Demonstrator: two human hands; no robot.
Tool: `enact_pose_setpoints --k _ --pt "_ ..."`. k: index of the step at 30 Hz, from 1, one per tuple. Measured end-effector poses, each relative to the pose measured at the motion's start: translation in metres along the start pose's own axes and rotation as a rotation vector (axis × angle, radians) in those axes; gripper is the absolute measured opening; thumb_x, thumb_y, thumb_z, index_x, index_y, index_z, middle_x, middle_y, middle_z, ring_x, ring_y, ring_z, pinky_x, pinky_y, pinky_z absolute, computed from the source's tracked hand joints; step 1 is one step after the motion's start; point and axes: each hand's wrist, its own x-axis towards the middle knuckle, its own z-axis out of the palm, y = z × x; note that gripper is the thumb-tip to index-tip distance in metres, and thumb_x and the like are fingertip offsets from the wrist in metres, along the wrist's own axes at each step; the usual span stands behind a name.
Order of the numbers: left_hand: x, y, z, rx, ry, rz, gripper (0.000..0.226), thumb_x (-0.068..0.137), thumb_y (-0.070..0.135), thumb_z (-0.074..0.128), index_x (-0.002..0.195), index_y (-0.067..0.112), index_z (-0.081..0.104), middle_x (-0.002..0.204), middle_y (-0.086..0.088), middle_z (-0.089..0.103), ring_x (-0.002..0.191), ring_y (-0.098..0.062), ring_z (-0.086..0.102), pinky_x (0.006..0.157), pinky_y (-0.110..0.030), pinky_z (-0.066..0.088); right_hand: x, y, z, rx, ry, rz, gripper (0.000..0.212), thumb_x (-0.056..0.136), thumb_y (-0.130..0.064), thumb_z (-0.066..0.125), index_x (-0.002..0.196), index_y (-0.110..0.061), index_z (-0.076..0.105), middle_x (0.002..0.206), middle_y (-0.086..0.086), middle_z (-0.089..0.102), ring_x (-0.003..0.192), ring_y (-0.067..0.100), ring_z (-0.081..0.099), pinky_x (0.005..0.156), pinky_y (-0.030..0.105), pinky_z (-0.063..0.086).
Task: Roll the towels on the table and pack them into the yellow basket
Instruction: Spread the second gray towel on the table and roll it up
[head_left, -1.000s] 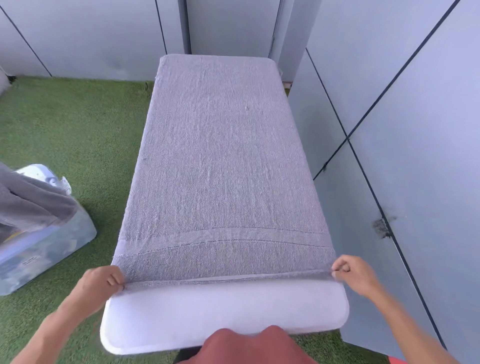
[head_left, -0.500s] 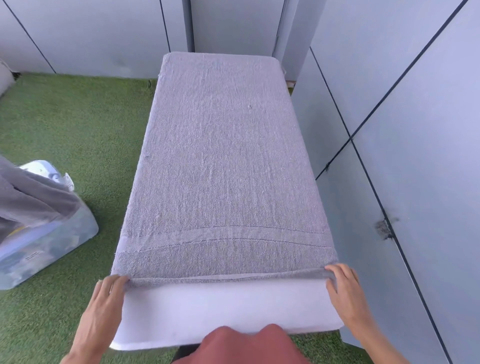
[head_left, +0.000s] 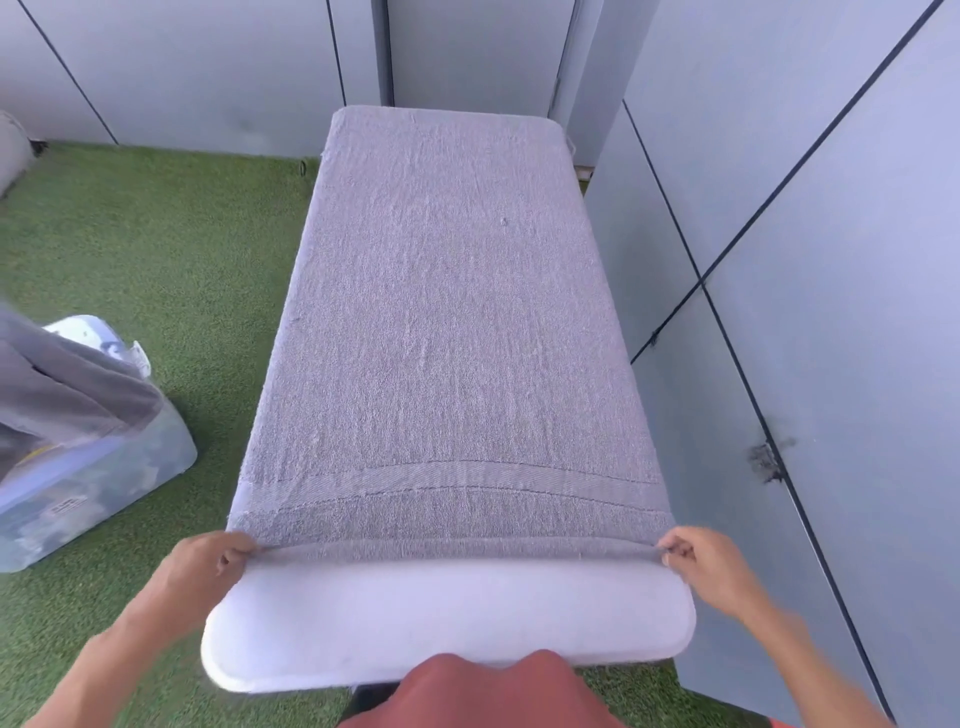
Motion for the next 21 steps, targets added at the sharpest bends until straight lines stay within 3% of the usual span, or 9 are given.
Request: enact_pose_setpoints --k 3,7,10,14,16,21 --pt "0.016 0.005 -0.012 -0.081 0.003 -0.099 0.032 0.081 0.0 0.065 0.08 0.032 0.067 0.083 0.004 0.063 0.073 -0.012 0.06 0.059 -0.025 0.044 0.01 -0.012 -0.011 0.166 -0.004 0.102 0.019 0.075 -0.002 0.075 0.075 -0.016 0.063 0.063 0.002 0.063 0.056 0.016 0.058 0.053 0.018 0.041" --pt "0.009 0.007 -0.006 0.051 0.161 -0.039 0.029 0.074 0.0 0.076 0.068 0.028 0.068 0.076 0.003 0.051 0.07 -0.02 0.048 0.062 -0.032 0.039 0.005 -0.015 0.004 -0.008 0.254 0.017 0.024 0.071 -0.005 0.077 0.07 -0.024 0.063 0.076 -0.005 0.057 0.077 0.02 0.057 0.073 0.028 0.037" --pt "-0.02 0.018 0.02 0.189 0.31 0.075 0.023 0.071 -0.013 0.071 0.083 0.006 0.071 0.081 -0.005 0.057 0.074 -0.024 0.046 0.062 -0.037 0.045 -0.016 -0.012 0.032 -0.09 0.344 -0.099 0.014 0.081 -0.001 0.068 0.085 -0.015 0.067 0.084 -0.002 0.055 0.083 0.024 0.058 0.074 0.034 0.044" --pt "-0.04 0.018 0.056 0.242 0.358 0.108 0.051 0.065 -0.017 0.069 0.113 -0.004 0.058 0.112 -0.019 0.053 0.104 -0.037 0.047 0.086 -0.05 0.049 -0.03 -0.005 0.056 -0.143 0.385 -0.163 0.039 0.075 -0.001 0.074 0.112 -0.004 0.063 0.111 0.006 0.057 0.11 0.025 0.046 0.097 0.033 0.034" --pt "-0.036 0.016 0.058 0.22 0.346 0.103 0.054 0.066 -0.022 0.065 0.116 -0.004 0.055 0.117 -0.018 0.048 0.109 -0.039 0.047 0.082 -0.053 0.053 -0.024 -0.006 0.05 -0.114 0.379 -0.135 0.035 0.076 0.0 0.072 0.109 -0.007 0.063 0.111 0.005 0.055 0.108 0.025 0.045 0.096 0.033 0.035" --pt "-0.015 0.013 0.041 0.203 0.327 0.078 0.033 0.072 -0.015 0.067 0.098 0.003 0.058 0.102 -0.011 0.045 0.088 -0.032 0.051 0.067 -0.044 0.053 0.001 -0.011 0.037 -0.073 0.35 -0.084 0.024 0.078 0.01 0.064 0.096 -0.006 0.066 0.1 0.006 0.058 0.099 0.028 0.052 0.089 0.036 0.041"
